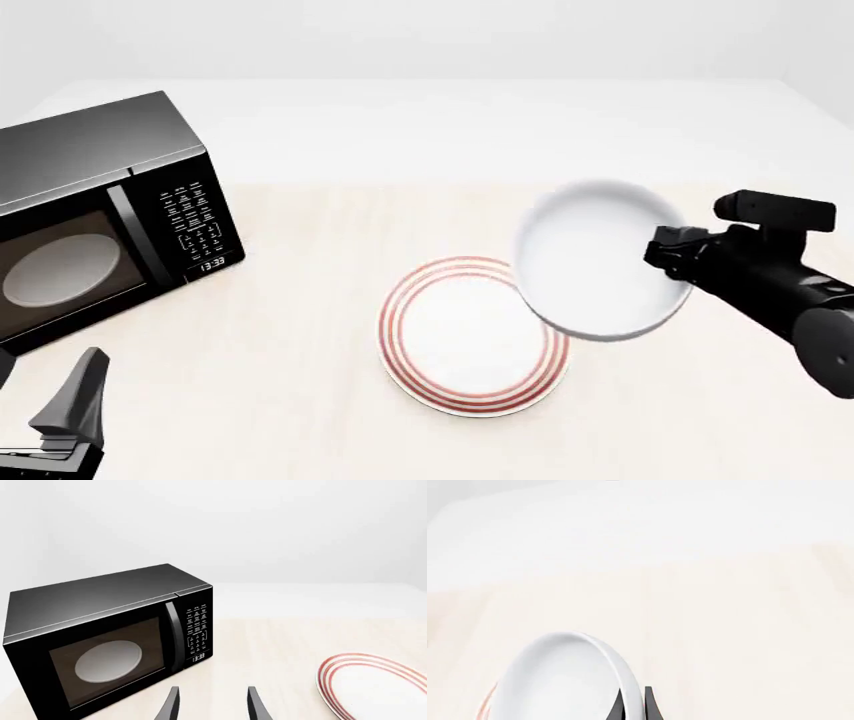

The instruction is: Put the white bowl to the right of the plate.

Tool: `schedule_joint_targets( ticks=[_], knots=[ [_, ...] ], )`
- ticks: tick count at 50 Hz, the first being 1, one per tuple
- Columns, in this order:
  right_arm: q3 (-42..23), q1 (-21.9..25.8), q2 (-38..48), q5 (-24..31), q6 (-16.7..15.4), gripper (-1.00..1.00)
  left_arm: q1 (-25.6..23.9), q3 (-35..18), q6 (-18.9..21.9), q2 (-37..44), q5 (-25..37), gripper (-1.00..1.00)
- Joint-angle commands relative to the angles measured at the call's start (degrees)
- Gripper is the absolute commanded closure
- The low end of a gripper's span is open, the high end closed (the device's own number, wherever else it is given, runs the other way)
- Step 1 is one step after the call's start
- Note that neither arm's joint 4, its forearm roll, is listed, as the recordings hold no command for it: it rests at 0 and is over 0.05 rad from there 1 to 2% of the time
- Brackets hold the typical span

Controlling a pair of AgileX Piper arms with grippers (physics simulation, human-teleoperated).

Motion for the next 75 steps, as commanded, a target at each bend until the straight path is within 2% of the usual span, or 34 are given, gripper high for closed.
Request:
schedule_joint_targets(
  ticks=[1,10,16,17,27,31,32,33,34,35,42,57,75],
  knots=[
    [2.62,-5.39,-0.43,-1.90,-0.87,1.00,0.00,0.00,0.00,0.00,0.00,-1.00],
    [5.58,-9.33,-0.73,-4.31,1.87,1.00,0.00,0.00,0.00,0.00,0.00,-1.00],
    [6.60,-11.77,-0.65,-5.12,1.86,1.00,0.00,0.00,0.00,0.00,0.00,-1.00],
    [7.09,-11.77,-0.57,-5.73,2.99,1.00,0.00,0.00,0.00,0.00,0.00,-1.00],
    [8.99,-14.66,1.15,-8.66,3.74,1.00,0.00,0.00,0.00,0.00,0.00,-1.00],
    [9.62,-16.37,1.39,-9.43,3.62,1.00,0.00,0.00,0.00,0.00,0.00,-1.00],
    [9.07,-18.47,1.30,-8.65,0.83,1.00,0.00,0.00,0.00,0.00,0.00,-1.00],
    [9.74,-17.38,1.12,-9.31,2.77,1.00,0.00,0.00,0.00,0.00,0.00,-1.00],
    [9.99,-17.46,1.39,-9.68,2.89,1.00,0.00,0.00,0.00,0.00,0.00,-1.00],
    [9.91,-18.13,1.80,-9.74,2.23,1.00,0.00,0.00,0.00,0.00,0.00,-1.00],
    [11.21,-18.92,3.34,-12.00,3.47,1.00,0.00,0.00,0.00,0.00,0.00,-1.00],
    [13.36,-20.66,10.27,-18.81,4.14,1.00,0.00,0.00,0.00,0.00,0.00,-1.00],
    [14.32,-22.38,15.96,-23.91,4.31,1.00,0.00,0.00,0.00,0.00,0.00,-1.00]
  ],
)
